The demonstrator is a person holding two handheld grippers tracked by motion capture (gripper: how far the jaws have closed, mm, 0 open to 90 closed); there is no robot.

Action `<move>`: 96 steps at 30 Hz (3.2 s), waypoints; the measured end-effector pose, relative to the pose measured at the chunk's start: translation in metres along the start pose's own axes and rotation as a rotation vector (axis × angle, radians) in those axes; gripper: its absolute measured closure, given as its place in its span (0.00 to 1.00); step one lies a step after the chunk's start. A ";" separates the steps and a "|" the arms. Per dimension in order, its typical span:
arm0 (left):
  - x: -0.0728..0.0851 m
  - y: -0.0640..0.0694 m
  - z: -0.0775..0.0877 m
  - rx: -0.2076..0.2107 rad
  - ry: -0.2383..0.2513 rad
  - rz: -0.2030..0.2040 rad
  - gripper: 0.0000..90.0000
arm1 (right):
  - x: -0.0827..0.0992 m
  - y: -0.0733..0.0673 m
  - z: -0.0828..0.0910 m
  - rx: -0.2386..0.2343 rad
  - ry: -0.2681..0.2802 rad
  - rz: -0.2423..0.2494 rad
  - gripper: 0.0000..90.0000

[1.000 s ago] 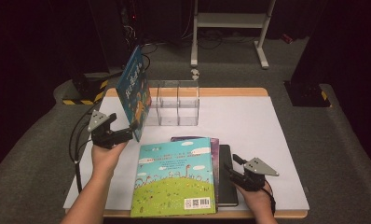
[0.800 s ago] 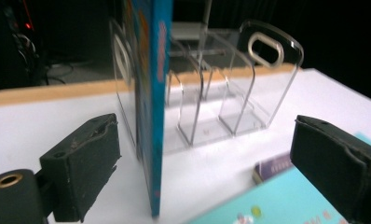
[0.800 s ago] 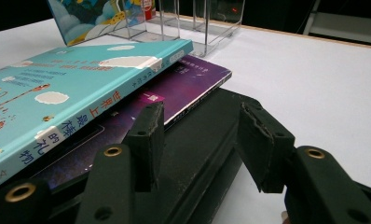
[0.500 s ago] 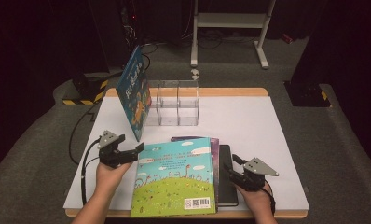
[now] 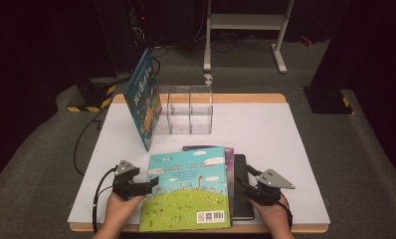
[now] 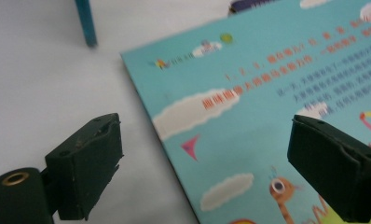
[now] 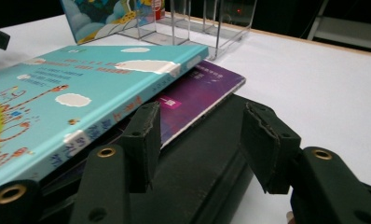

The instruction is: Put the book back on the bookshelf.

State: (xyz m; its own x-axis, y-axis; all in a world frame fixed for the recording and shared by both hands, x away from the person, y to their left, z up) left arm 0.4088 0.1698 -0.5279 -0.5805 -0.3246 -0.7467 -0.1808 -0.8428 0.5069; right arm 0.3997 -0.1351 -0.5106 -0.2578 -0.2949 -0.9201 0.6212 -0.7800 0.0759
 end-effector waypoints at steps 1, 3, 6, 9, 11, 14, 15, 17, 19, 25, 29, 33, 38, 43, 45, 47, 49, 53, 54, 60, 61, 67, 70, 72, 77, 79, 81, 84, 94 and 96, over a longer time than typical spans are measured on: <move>0.003 0.001 0.000 -0.002 -0.011 0.016 0.11 | -0.001 -0.003 0.000 0.002 0.000 0.016 0.52; 0.010 0.001 0.000 -0.005 -0.036 0.026 0.12 | -0.003 -0.006 0.001 -0.004 -0.001 0.024 0.52; 0.019 0.004 -0.002 -0.002 -0.061 0.035 0.11 | -0.007 -0.012 0.002 -0.010 0.006 0.037 0.51; 0.020 0.005 -0.002 0.008 -0.055 0.070 0.11 | -0.011 -0.017 0.003 -0.024 0.014 0.040 0.51; 0.022 0.009 -0.003 0.030 -0.063 0.091 0.11 | -0.012 -0.020 0.003 -0.034 0.012 0.041 0.51; 0.025 0.013 -0.003 0.022 -0.072 0.078 0.10 | -0.013 -0.025 0.003 -0.058 0.007 0.036 0.51; 0.024 0.014 -0.004 0.018 -0.064 0.085 0.09 | -0.014 -0.027 0.003 -0.064 0.006 0.033 0.51; 0.024 0.015 -0.004 0.013 -0.059 0.083 0.09 | -0.015 -0.030 0.003 -0.078 0.004 0.025 0.50; 0.024 0.015 -0.004 0.009 -0.048 0.090 0.09 | -0.016 -0.034 0.003 -0.101 0.010 0.024 0.49; 0.027 0.023 -0.006 0.023 -0.065 0.084 0.10 | -0.015 -0.041 0.001 -0.136 -0.008 0.008 0.46; 0.031 0.032 -0.009 0.044 -0.077 0.076 0.11 | -0.014 -0.039 0.000 -0.125 -0.030 -0.006 0.45; 0.031 0.036 -0.011 0.048 -0.078 0.066 0.11 | -0.010 -0.035 0.000 -0.131 -0.044 -0.040 0.44; 0.031 0.039 -0.012 0.061 -0.075 0.070 0.12 | -0.009 -0.034 0.000 -0.150 -0.050 -0.073 0.43; 0.031 0.040 -0.013 0.064 -0.068 0.069 0.12 | -0.009 -0.036 -0.002 -0.158 -0.065 -0.088 0.43; 0.030 0.039 -0.012 0.062 -0.063 0.055 0.14 | -0.009 -0.036 -0.002 -0.150 -0.069 -0.082 0.43; 0.029 0.039 -0.013 0.058 -0.056 0.051 0.15 | -0.010 -0.036 -0.002 -0.133 -0.072 -0.069 0.44; 0.028 0.040 -0.013 0.055 -0.044 0.036 0.16 | -0.011 -0.036 -0.002 -0.119 -0.077 -0.055 0.44; 0.026 0.040 -0.015 0.053 -0.035 0.003 0.18 | -0.013 -0.035 -0.005 -0.104 -0.080 -0.047 0.45; 0.025 0.041 -0.015 0.052 -0.027 -0.008 0.19 | -0.014 -0.034 -0.006 -0.099 -0.084 -0.043 0.45; 0.025 0.049 -0.016 0.071 0.005 -0.039 0.21 | -0.015 -0.032 -0.009 -0.088 -0.108 -0.056 0.45; 0.024 0.045 -0.015 0.068 0.008 -0.020 0.21 | -0.015 -0.034 -0.008 -0.091 -0.111 -0.057 0.42; 0.027 0.028 -0.008 0.048 -0.025 0.049 0.16 | -0.011 -0.036 -0.002 -0.098 -0.122 -0.070 0.35; 0.029 0.028 -0.009 0.060 -0.053 0.102 0.16 | -0.010 -0.039 -0.002 -0.109 -0.131 -0.081 0.33; 0.029 0.029 -0.009 0.065 -0.059 0.108 0.15 | -0.009 -0.044 -0.003 -0.129 -0.144 -0.083 0.29; 0.032 0.034 -0.010 0.087 -0.086 0.114 0.16 | -0.007 -0.045 -0.005 -0.141 -0.183 -0.131 0.27; 0.032 0.034 -0.010 0.080 -0.096 0.104 0.16 | -0.008 -0.044 -0.005 -0.138 -0.189 -0.126 0.28; 0.032 0.035 -0.011 0.076 -0.094 0.109 0.16 | -0.009 -0.044 -0.005 -0.128 -0.194 -0.123 0.30; 0.030 0.036 -0.013 0.077 -0.080 0.102 0.17 | -0.012 -0.042 -0.007 -0.108 -0.186 -0.113 0.33; 0.020 0.037 -0.026 0.057 -0.047 0.075 0.21 | -0.021 -0.028 -0.017 -0.069 -0.174 -0.104 0.38; 0.017 0.037 -0.031 0.060 -0.045 0.081 0.21 | -0.022 -0.025 -0.020 -0.064 -0.173 -0.102 0.38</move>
State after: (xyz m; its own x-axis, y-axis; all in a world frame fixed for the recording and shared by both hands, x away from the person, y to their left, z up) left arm 0.4167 0.1202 -0.5353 -0.6301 -0.3695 -0.6830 -0.1785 -0.7871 0.5905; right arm 0.4046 -0.0986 -0.4996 -0.4420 -0.3107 -0.8415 0.6296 -0.7757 -0.0442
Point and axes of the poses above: each handheld gripper's, and its own axes: z roughly backward along the jaws, x roughly out of its underside, y roughly to its right, the point moved 10 cm from there along -z, roughly forward along the jaws, and after that the axes turned 4 degrees about z, right-handed, at the moved point
